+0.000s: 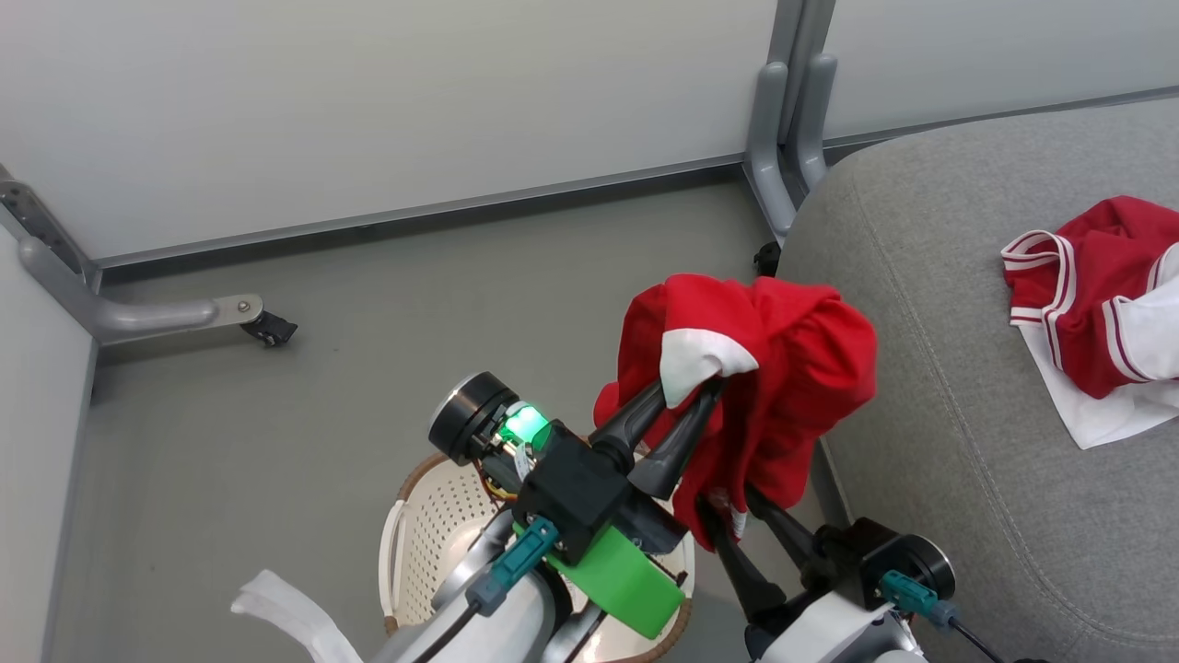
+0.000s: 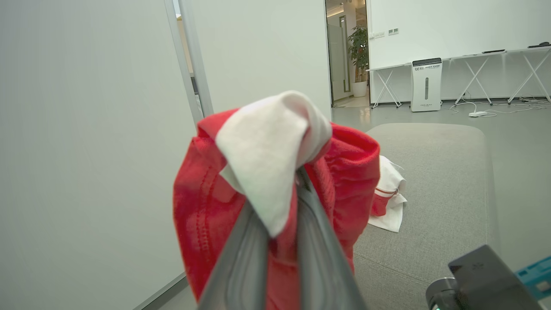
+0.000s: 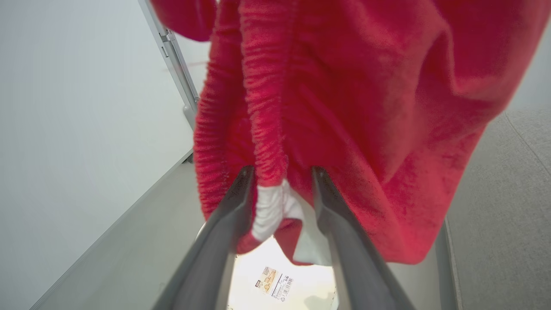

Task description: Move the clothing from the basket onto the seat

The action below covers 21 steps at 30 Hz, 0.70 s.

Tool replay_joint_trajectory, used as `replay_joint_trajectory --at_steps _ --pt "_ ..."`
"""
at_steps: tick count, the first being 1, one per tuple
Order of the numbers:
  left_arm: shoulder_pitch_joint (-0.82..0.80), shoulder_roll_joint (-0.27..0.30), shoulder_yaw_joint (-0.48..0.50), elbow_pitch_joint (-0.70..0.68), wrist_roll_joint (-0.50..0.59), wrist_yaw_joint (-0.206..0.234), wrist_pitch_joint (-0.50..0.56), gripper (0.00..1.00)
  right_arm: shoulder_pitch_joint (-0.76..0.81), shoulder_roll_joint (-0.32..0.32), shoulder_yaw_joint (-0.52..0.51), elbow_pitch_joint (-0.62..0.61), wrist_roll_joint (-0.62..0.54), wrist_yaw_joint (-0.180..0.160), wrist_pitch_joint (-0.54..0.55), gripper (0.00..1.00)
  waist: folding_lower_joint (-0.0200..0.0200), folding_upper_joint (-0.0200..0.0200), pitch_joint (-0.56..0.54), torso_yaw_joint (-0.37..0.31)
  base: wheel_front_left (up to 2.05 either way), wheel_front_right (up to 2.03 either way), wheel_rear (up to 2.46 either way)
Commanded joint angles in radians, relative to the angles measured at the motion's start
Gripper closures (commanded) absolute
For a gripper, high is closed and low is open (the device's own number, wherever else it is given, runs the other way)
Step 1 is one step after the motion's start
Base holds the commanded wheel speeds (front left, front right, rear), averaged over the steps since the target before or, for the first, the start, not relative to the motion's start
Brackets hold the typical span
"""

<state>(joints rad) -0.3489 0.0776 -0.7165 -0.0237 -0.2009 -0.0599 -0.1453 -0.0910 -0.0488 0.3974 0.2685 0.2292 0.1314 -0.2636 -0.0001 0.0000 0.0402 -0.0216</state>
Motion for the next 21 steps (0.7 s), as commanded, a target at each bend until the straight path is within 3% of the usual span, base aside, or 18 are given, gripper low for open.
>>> replay_joint_trajectory --at_steps 1,13,14,15,16,21 --pt "-0.015 0.008 0.003 -0.001 -0.010 0.008 -0.006 1.00 -0.009 -0.003 -0.001 0.005 0.001 -0.001 -0.002 1.00 0.0001 0.0000 0.002 0.001 0.00 0.00 0.00" --pt "-0.016 0.020 0.021 0.039 -0.013 0.032 -0.026 1.00 -0.015 -0.003 -0.004 -0.019 -0.006 -0.001 -0.002 1.00 0.0001 0.0000 0.012 -0.003 0.00 0.00 0.00" --pt "-0.015 0.020 0.023 0.042 -0.015 0.036 -0.027 0.92 -0.015 -0.003 -0.005 -0.022 -0.006 -0.001 -0.002 1.00 0.0001 0.0000 0.012 -0.003 0.00 0.00 0.00" --pt "-0.013 0.018 0.030 0.044 -0.018 0.046 -0.029 0.36 -0.015 -0.003 -0.009 -0.026 -0.006 -0.001 -0.002 1.00 0.0001 0.0000 0.013 -0.004 0.00 0.00 0.00" --pt "-0.012 0.017 0.034 0.047 -0.019 0.052 -0.031 0.00 -0.015 -0.003 -0.011 -0.029 -0.007 -0.001 -0.002 1.00 0.0001 0.0000 0.014 -0.005 0.00 0.00 0.00" --pt "-0.022 0.031 0.039 0.072 0.005 0.076 -0.026 0.00 -0.008 -0.003 -0.030 -0.034 -0.011 -0.001 -0.002 1.00 0.0001 0.0000 0.018 -0.006 0.00 0.00 0.00"
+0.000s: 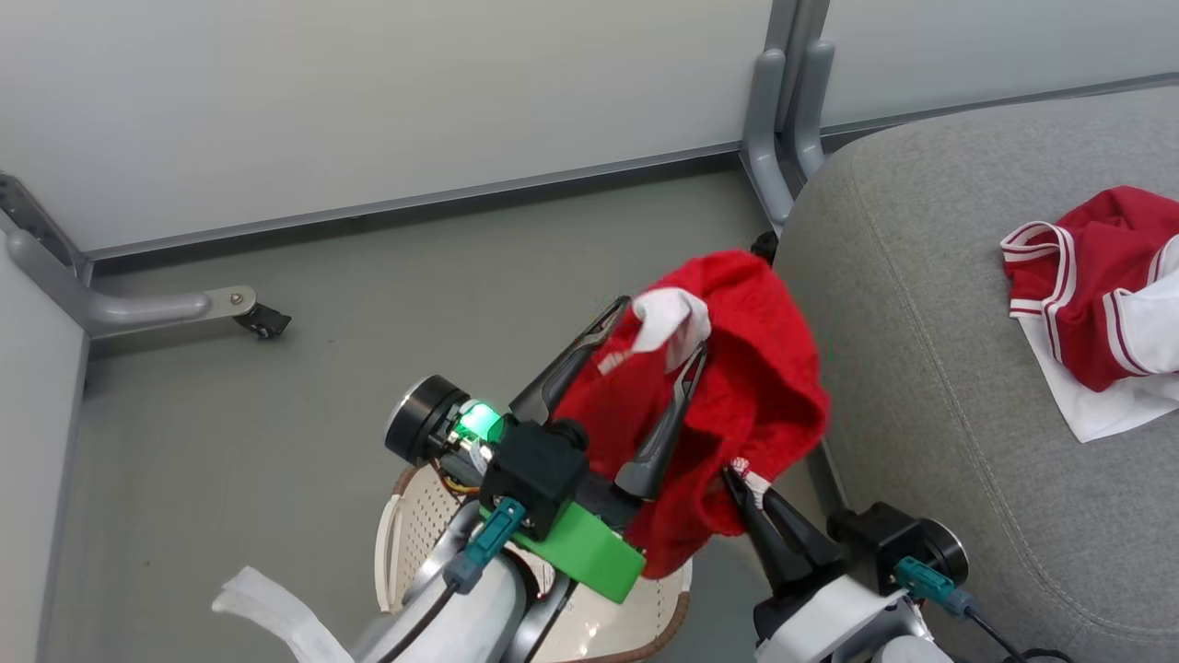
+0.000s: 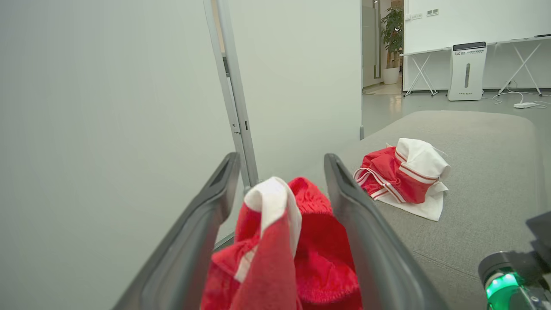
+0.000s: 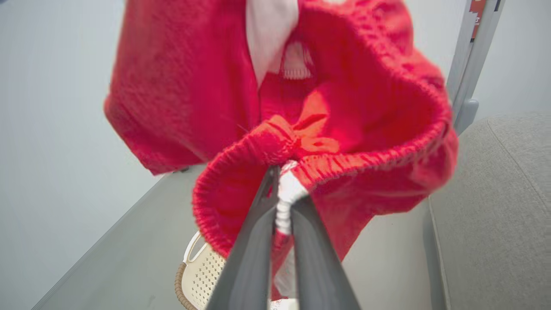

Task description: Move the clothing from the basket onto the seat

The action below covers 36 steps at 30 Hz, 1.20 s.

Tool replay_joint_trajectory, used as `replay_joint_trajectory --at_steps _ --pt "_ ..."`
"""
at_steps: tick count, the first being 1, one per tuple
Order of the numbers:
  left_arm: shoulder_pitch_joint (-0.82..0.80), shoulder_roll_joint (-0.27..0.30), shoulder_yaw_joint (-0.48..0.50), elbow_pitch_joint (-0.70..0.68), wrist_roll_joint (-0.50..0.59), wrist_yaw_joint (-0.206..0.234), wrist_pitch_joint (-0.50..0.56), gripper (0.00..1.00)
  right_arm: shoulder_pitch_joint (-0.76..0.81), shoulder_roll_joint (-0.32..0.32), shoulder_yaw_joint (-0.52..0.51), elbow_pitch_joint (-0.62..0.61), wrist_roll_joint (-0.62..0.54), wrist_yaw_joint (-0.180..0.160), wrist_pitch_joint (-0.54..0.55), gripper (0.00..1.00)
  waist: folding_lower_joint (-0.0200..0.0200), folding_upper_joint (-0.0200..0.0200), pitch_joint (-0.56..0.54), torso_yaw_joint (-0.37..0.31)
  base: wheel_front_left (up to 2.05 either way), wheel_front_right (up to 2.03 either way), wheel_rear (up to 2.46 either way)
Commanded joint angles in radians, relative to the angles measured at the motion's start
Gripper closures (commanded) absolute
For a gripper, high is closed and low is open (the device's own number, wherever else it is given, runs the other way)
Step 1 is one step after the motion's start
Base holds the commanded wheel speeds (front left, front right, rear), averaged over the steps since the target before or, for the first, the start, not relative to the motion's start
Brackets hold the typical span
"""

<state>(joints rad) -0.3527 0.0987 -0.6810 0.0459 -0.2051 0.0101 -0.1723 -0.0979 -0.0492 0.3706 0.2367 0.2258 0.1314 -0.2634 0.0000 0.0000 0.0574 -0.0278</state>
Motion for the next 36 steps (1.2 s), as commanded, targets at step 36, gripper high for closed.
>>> replay_joint_trajectory --at_steps 36 --pt "0.034 0.052 -0.003 0.091 -0.036 0.024 -0.033 0.00 -0.040 -0.003 -0.087 -0.135 -0.022 -0.001 -0.002 1.00 0.0000 0.0000 0.030 -0.013 0.00 0.00 0.00"
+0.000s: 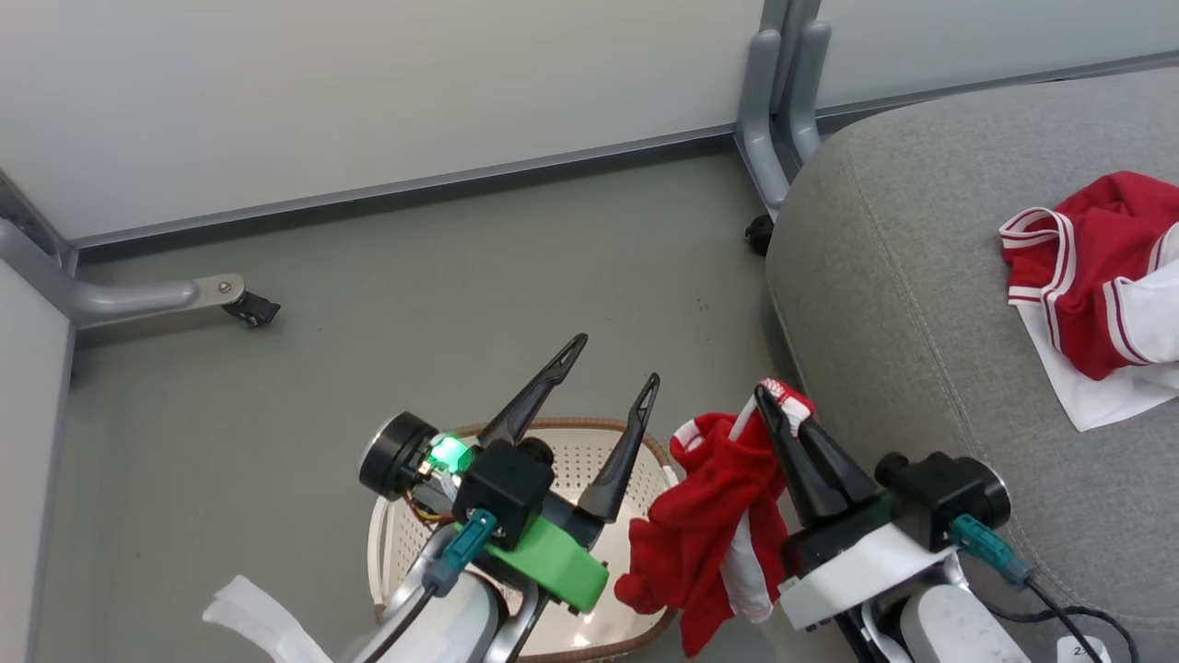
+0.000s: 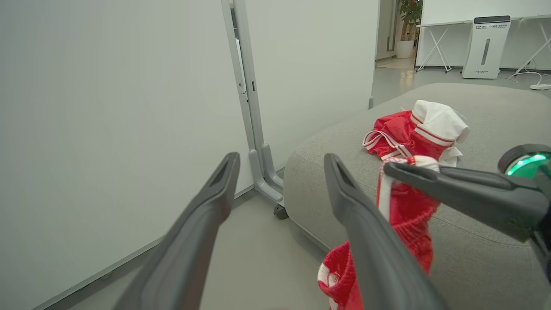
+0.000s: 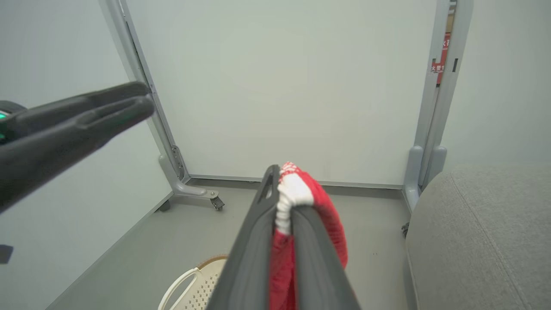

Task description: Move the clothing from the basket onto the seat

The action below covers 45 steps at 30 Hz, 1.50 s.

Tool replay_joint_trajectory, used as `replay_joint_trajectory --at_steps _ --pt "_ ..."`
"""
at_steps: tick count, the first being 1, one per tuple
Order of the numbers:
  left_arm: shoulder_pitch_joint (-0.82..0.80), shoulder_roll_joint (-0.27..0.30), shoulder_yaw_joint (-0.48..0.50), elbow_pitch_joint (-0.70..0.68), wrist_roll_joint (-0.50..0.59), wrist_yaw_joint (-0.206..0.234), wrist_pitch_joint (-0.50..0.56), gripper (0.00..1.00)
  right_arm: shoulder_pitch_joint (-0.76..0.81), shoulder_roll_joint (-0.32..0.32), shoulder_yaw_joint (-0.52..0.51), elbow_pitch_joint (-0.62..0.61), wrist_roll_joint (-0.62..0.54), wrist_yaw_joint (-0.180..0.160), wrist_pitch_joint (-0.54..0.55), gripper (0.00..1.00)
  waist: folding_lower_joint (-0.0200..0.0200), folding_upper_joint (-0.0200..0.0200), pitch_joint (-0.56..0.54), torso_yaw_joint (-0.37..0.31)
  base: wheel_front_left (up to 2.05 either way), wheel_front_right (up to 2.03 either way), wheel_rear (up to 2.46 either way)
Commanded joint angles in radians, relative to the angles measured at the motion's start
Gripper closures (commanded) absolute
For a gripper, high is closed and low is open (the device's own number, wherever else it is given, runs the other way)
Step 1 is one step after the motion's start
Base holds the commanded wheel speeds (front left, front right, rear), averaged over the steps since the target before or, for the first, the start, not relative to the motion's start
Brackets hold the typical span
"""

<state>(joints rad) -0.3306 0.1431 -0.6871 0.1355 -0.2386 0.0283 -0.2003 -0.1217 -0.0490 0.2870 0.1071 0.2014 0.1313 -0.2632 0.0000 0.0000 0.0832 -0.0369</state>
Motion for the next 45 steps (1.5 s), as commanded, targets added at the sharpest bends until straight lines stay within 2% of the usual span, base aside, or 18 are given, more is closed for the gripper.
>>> replay_joint_trajectory --at_steps 1,10,16,23,34,42,45 --pt "0.018 0.011 0.005 0.009 -0.007 0.004 -0.009 0.00 -0.021 -0.003 -0.011 -0.020 0.003 -0.001 -0.002 1.00 0.0000 0.0000 0.008 -0.008 0.00 0.00 0.00" --pt "0.060 0.026 0.014 0.068 -0.031 -0.008 -0.048 0.00 -0.038 -0.006 -0.047 -0.145 -0.033 -0.001 -0.002 1.00 0.0000 0.0000 0.032 -0.048 0.00 0.00 0.00" --pt "0.073 0.028 0.019 0.084 -0.026 -0.010 -0.061 0.00 -0.032 -0.029 -0.073 -0.231 -0.050 -0.001 -0.002 1.00 0.0000 0.0000 0.055 -0.101 0.00 0.00 0.00" --pt "0.052 0.035 0.022 0.087 -0.009 -0.018 -0.064 0.00 -0.016 -0.048 -0.107 -0.325 -0.064 -0.001 -0.002 1.00 0.0000 0.0000 0.102 -0.196 0.00 0.00 0.00" --pt "-0.002 0.054 0.025 0.099 0.010 -0.034 -0.065 0.00 -0.019 -0.031 -0.140 -0.434 -0.067 -0.001 -0.002 1.00 0.0000 0.0000 0.179 -0.369 0.00 0.00 0.00" --pt "-0.026 0.069 0.016 0.102 0.008 -0.048 -0.049 0.00 -0.024 -0.016 -0.191 -0.512 -0.073 -0.001 -0.002 1.00 0.0000 0.0000 0.222 -0.457 0.00 0.00 0.00" --pt "-0.036 0.079 0.011 0.084 0.012 -0.046 -0.036 0.00 -0.051 -0.056 -0.226 -0.553 -0.074 -0.001 -0.002 1.00 0.0000 0.0000 0.246 -0.490 0.00 0.00 0.00"
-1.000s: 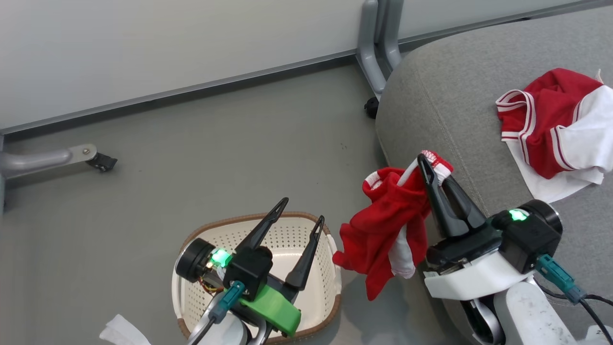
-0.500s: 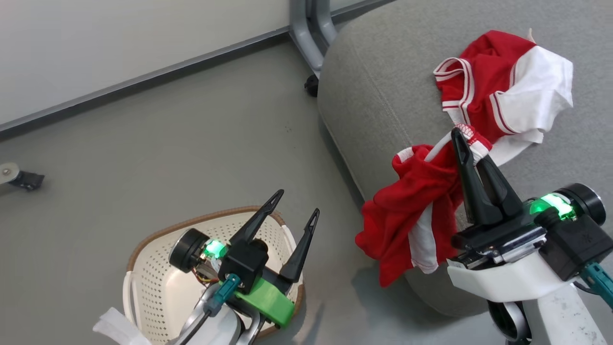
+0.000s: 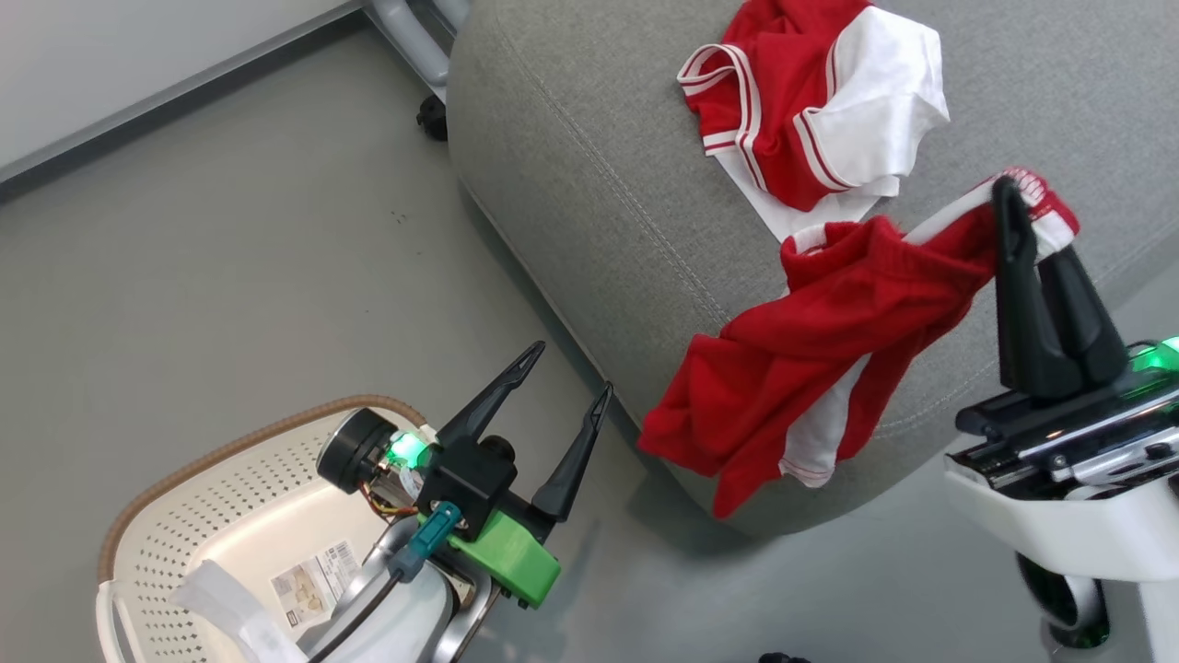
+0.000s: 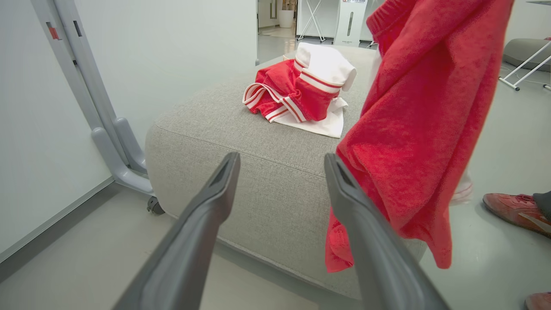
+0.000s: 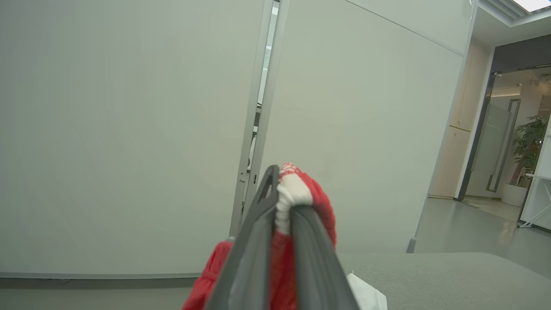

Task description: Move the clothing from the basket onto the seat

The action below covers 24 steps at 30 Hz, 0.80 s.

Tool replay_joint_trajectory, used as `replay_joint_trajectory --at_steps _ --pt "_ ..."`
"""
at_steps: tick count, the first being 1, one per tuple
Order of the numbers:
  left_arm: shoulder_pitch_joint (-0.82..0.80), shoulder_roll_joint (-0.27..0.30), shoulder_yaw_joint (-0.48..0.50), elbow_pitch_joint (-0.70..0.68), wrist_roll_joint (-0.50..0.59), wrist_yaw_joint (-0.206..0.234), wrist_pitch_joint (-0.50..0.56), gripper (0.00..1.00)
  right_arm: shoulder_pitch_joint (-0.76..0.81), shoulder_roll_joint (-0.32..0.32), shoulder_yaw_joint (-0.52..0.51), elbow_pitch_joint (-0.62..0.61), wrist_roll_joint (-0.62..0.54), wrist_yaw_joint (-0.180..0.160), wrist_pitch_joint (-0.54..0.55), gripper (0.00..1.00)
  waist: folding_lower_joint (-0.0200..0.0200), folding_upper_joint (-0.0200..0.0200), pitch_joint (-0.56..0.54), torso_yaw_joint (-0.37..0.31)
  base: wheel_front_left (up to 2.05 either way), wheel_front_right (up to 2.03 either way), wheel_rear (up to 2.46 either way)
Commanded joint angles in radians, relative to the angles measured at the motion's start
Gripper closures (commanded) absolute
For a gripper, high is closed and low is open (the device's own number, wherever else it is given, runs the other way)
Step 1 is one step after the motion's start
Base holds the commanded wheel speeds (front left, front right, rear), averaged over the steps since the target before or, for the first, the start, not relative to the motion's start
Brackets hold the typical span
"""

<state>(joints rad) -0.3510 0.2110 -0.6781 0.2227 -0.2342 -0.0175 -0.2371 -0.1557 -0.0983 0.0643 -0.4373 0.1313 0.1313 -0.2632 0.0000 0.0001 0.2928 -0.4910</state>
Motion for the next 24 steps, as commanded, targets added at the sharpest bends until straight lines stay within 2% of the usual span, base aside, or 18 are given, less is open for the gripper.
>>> replay_joint_trajectory --at_steps 1,6,10,14,18,24 --pt "-0.018 0.015 0.001 -0.009 0.009 0.000 0.006 0.00 -0.030 -0.020 -0.012 -0.016 -0.003 -0.001 -0.002 1.00 0.0000 -0.0001 0.043 -0.041 0.00 0.00 0.00" --pt "-0.037 0.027 -0.010 -0.052 0.020 -0.004 0.037 0.00 -0.137 -0.100 -0.084 -0.039 0.014 -0.001 -0.002 1.00 0.0000 -0.0001 0.087 -0.045 0.00 0.00 0.00" --pt "-0.060 0.044 -0.021 -0.108 0.036 -0.009 0.073 0.00 -0.280 -0.152 -0.151 -0.003 0.089 -0.001 -0.002 1.00 0.0000 -0.0001 0.147 -0.029 0.00 0.00 0.00" --pt "-0.098 0.058 -0.046 -0.180 0.055 -0.028 0.123 0.00 -0.474 -0.255 -0.196 0.123 0.170 -0.001 -0.002 1.00 0.0000 -0.0001 0.232 0.010 0.00 0.00 0.00" --pt "-0.149 0.068 -0.070 -0.240 0.075 -0.054 0.164 0.00 -0.703 -0.379 -0.228 0.301 0.236 -0.001 -0.002 1.00 0.0000 -0.0001 0.317 0.078 0.00 0.00 0.00" --pt "-0.190 0.076 -0.081 -0.278 0.088 -0.062 0.181 0.00 -1.025 -0.536 -0.252 0.493 0.268 -0.001 -0.002 1.00 0.0000 -0.0001 0.405 0.157 0.00 0.00 0.00"
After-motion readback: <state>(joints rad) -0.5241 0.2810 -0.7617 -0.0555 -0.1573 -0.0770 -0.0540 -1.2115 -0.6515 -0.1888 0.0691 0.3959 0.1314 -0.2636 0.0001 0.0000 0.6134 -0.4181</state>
